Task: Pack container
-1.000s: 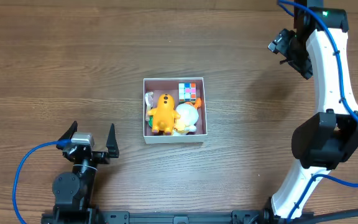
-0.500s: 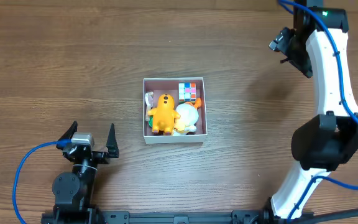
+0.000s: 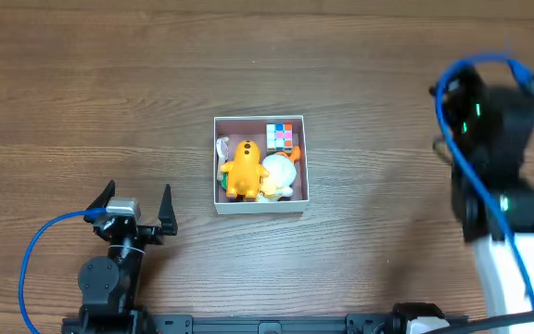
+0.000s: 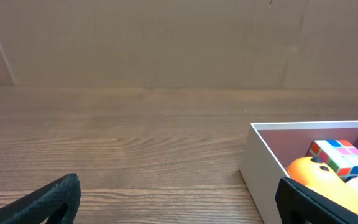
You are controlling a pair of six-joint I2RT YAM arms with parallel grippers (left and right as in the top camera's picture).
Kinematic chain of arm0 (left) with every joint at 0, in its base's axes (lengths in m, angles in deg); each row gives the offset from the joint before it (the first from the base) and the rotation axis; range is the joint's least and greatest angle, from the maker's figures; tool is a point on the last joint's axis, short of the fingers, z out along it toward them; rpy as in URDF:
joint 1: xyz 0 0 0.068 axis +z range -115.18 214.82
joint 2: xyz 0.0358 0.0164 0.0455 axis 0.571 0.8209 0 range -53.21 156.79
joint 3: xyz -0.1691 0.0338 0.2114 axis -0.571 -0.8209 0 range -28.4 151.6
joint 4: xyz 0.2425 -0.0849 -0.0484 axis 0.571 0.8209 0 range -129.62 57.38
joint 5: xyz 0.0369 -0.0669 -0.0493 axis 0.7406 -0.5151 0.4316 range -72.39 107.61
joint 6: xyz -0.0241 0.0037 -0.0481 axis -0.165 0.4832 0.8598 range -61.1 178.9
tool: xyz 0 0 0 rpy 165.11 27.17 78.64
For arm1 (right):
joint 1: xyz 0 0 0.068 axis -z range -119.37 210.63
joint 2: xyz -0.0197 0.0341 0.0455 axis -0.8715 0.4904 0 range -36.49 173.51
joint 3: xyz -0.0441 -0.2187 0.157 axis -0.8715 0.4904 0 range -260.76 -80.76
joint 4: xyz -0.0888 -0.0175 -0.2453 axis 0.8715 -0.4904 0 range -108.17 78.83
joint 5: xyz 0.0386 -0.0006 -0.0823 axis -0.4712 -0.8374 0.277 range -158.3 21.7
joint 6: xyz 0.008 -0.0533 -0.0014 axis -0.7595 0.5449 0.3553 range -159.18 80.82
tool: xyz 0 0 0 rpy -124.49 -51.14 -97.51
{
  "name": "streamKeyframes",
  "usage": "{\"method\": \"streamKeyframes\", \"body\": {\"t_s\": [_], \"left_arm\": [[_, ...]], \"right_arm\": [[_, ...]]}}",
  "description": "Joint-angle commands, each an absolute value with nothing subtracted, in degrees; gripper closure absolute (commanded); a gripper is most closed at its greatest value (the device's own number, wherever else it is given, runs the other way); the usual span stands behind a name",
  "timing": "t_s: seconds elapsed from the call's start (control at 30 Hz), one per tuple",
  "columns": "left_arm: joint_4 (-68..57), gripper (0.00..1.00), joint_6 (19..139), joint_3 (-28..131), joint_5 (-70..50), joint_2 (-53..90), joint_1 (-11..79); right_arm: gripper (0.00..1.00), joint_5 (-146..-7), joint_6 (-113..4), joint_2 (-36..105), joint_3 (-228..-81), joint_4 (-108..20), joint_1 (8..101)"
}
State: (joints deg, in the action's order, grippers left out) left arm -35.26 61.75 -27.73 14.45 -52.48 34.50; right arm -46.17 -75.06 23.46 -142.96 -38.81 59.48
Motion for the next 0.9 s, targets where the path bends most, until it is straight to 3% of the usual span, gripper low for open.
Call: {"method": "streamKeyframes", "body": {"t_s": [0.0, 0.3, 0.43, 0.53, 0.87], "left_arm": [[-35.4, 0.00, 61.0, -28.1, 14.8, -53.0, 34.9], [-35.4, 0.00, 61.0, -28.1, 14.9, -53.0, 34.9], [-35.4, 0.00, 61.0, -28.1, 14.9, -53.0, 34.9], [-35.4, 0.00, 61.0, -28.1, 14.9, -53.0, 34.9], [-35.4, 0.00, 61.0, -28.1, 14.9, -53.0, 34.9]], "right_arm": [[0.00, -45.8, -75.0, 10.6, -131.1, -36.7, 59.6], [0.00, -48.7, -74.7, -21.4, -101.5, -30.2, 59.6], [0.00, -53.5, -60.8, -31.3, -91.2, -21.2, 59.6], [0.00, -57.1, -53.0, -34.6, -88.9, -18.4, 59.6], [0.00, -66.5, -52.4, -36.3, -81.2, -15.7, 59.6]]}}
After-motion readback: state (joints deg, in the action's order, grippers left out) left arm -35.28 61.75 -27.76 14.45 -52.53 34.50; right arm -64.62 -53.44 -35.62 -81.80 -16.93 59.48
